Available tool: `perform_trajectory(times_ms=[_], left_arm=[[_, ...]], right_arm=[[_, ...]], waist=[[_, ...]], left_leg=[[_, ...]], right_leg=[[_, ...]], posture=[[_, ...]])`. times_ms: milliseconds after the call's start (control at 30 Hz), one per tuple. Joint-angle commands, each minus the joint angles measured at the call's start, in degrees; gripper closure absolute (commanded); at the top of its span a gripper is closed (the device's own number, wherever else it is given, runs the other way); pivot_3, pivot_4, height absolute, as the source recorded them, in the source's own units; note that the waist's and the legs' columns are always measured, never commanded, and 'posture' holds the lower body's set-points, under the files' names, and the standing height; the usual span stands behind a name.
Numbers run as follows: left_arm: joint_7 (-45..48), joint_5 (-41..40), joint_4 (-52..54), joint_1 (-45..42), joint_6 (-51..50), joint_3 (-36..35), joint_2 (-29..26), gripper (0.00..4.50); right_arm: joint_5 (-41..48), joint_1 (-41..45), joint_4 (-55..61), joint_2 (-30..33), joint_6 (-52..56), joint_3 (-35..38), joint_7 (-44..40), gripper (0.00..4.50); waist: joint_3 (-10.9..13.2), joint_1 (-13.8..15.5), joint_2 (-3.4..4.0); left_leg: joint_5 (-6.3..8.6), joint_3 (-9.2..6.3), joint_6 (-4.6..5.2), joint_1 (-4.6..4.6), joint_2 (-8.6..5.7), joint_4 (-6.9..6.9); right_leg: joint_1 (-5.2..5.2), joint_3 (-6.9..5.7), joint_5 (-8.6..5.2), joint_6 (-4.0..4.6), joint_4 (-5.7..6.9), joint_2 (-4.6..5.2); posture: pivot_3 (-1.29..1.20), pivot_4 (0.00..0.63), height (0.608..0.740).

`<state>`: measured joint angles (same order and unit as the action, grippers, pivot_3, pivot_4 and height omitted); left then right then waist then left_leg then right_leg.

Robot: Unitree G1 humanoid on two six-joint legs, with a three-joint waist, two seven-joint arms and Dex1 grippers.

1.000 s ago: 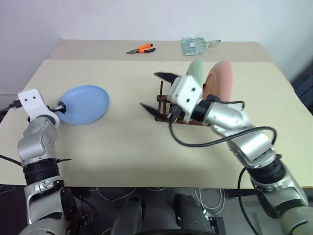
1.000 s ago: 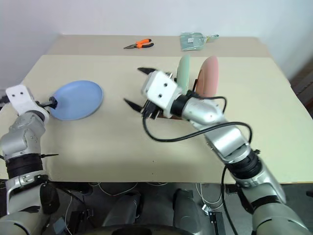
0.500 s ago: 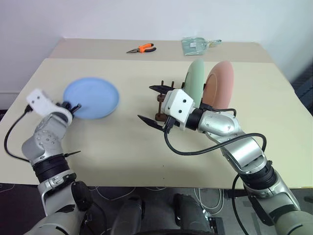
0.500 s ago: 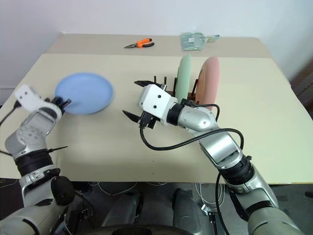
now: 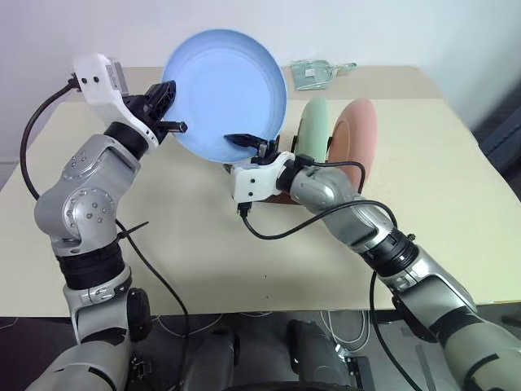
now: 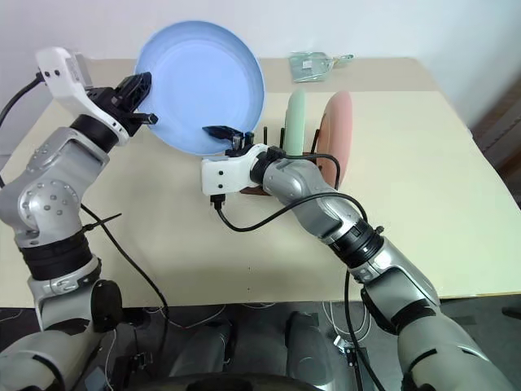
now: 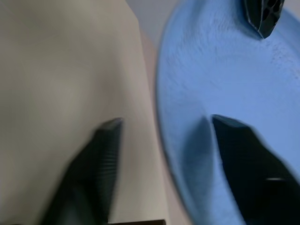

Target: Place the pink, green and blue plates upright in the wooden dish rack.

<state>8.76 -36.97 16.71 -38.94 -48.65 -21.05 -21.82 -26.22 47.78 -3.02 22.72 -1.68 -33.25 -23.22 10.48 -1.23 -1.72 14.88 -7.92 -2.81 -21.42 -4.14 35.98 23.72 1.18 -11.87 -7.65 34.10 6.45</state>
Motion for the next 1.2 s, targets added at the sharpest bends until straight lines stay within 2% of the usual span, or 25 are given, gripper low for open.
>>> perform_trajectory(times_ms=[33,67,100,133,300,367,467,533,633,767,867,1067,1200], left_arm=[[0.3,-1.4,2.5,0.5,0.2,-0.7,-1.0,4.50],[0.0,-1.9,2.2,0.5,0.6,-1.5,-0.6,4.50],[-0.4,-2.6,1.8,0.1,1.2,-2.3,0.0,3.77],[-1.3,-3.1,1.3,-0.8,2.1,-3.5,0.9,3.45],[-10.1,-2.8,-4.8,-9.0,12.2,-11.9,3.9,0.96],[-13.3,0.3,-8.4,-11.6,18.5,-14.7,2.5,0.96],[-12.4,7.8,-12.2,-9.4,25.3,-12.9,-2.1,0.96],[-6.6,11.6,-12.6,-4.2,28.4,-8.1,-5.0,0.96],[4.9,17.5,-11.7,7.0,32.8,2.9,-8.3,0.96],[15.4,14.8,-6.5,17.7,31.5,10.5,-7.7,0.96],[23.1,14.7,-1.7,23.9,29.6,16.9,-9.9,0.96],[31.8,13.5,3.5,28.5,26.1,22.6,-13.4,0.96],[31.8,13.5,3.7,28.4,24.6,23.3,-12.4,0.96]], right_arm=[[-1.2,1.3,0.8,-1.4,-2.9,2.0,0.4,3.42],[-1.0,0.9,1.3,-1.9,-3.3,2.3,0.2,3.93],[-0.7,0.4,1.9,-2.3,-3.7,2.5,0.0,4.45],[-0.3,-0.2,2.6,-2.9,-3.8,2.8,0.0,4.50],[5.5,-4.2,7.4,-8.4,-0.5,6.2,-1.0,4.50],[9.6,-6.1,10.9,-11.2,3.0,8.8,-1.7,4.50],[18.5,-8.9,17.6,-15.7,10.3,14.3,-2.7,4.50],[27.0,-10.6,22.8,-18.6,17.1,18.7,-3.5,4.50],[39.2,-11.8,29.8,-22.9,30.1,25.6,-1.6,4.50],[52.9,-11.4,36.3,-28.0,45.3,34.1,5.3,4.50],[61.6,-10.7,38.4,-32.5,54.0,41.0,14.2,4.50],[72.6,-9.2,38.4,-33.8,60.6,46.8,26.3,4.50],[79.6,-8.1,37.2,-33.5,61.9,48.0,32.3,4.50]], waist=[[0.0,0.1,0.00],[0.0,0.1,0.00],[0.0,0.2,0.00],[0.0,0.2,-0.01],[0.0,0.5,-0.08],[0.0,0.2,-0.07],[0.0,0.0,-0.01],[0.0,0.1,-0.01],[0.0,0.7,0.01],[0.0,0.6,0.04],[0.1,0.3,0.10],[0.0,0.1,0.47],[0.0,0.1,0.48]], left_leg=[[0.00,0.00,0.00,0.00,0.00,0.00],[0.00,-0.02,0.00,-0.01,0.00,0.01],[0.00,-0.02,0.00,-0.01,0.00,0.02],[0.00,-0.04,0.00,-0.01,0.00,0.02],[0.00,-0.12,-0.01,-0.02,-0.02,0.07],[-0.01,-0.12,-0.02,-0.01,-0.01,0.03],[-0.04,-0.05,-0.08,0.08,0.02,-0.10],[-0.05,-0.07,-0.09,0.07,0.02,-0.11],[-0.03,-0.09,-0.06,0.04,0.00,-0.08],[-0.01,-0.15,-0.03,-0.01,-0.01,0.00],[-0.01,-0.15,-0.03,-0.03,0.06,-0.13],[-0.03,-0.06,-0.03,-0.03,0.10,-0.39],[-0.04,-0.05,-0.02,-0.03,0.10,-0.37]], right_leg=[[0.00,0.00,0.00,0.00,0.00,0.00],[0.00,0.00,0.00,0.00,0.01,-0.01],[0.00,0.00,0.00,0.01,0.01,-0.01],[-0.01,-0.01,0.00,0.01,0.01,-0.01],[-0.07,-0.03,0.00,0.01,-0.02,-0.01],[-0.04,-0.03,0.01,0.01,-0.02,-0.02],[0.03,0.04,0.01,0.02,0.02,-0.05],[0.03,0.04,0.02,0.03,0.03,-0.07],[-0.02,0.03,0.02,0.04,0.03,-0.06],[-0.06,0.03,0.03,0.10,-0.01,-0.04],[0.15,0.04,0.03,0.16,0.07,-0.05],[0.39,0.10,-0.03,0.47,0.07,-0.10],[0.37,0.10,-0.03,0.46,0.06,-0.11]], posture=[[0.00,0.150,0.740],[0.00,0.150,0.740],[0.00,0.150,0.740],[0.00,0.150,0.740],[0.00,0.150,0.740],[0.00,0.150,0.740],[0.00,0.150,0.740],[0.00,0.150,0.740],[0.00,0.150,0.740],[0.00,0.150,0.740],[0.00,0.150,0.740],[0.00,0.150,0.740],[0.00,0.150,0.740]])
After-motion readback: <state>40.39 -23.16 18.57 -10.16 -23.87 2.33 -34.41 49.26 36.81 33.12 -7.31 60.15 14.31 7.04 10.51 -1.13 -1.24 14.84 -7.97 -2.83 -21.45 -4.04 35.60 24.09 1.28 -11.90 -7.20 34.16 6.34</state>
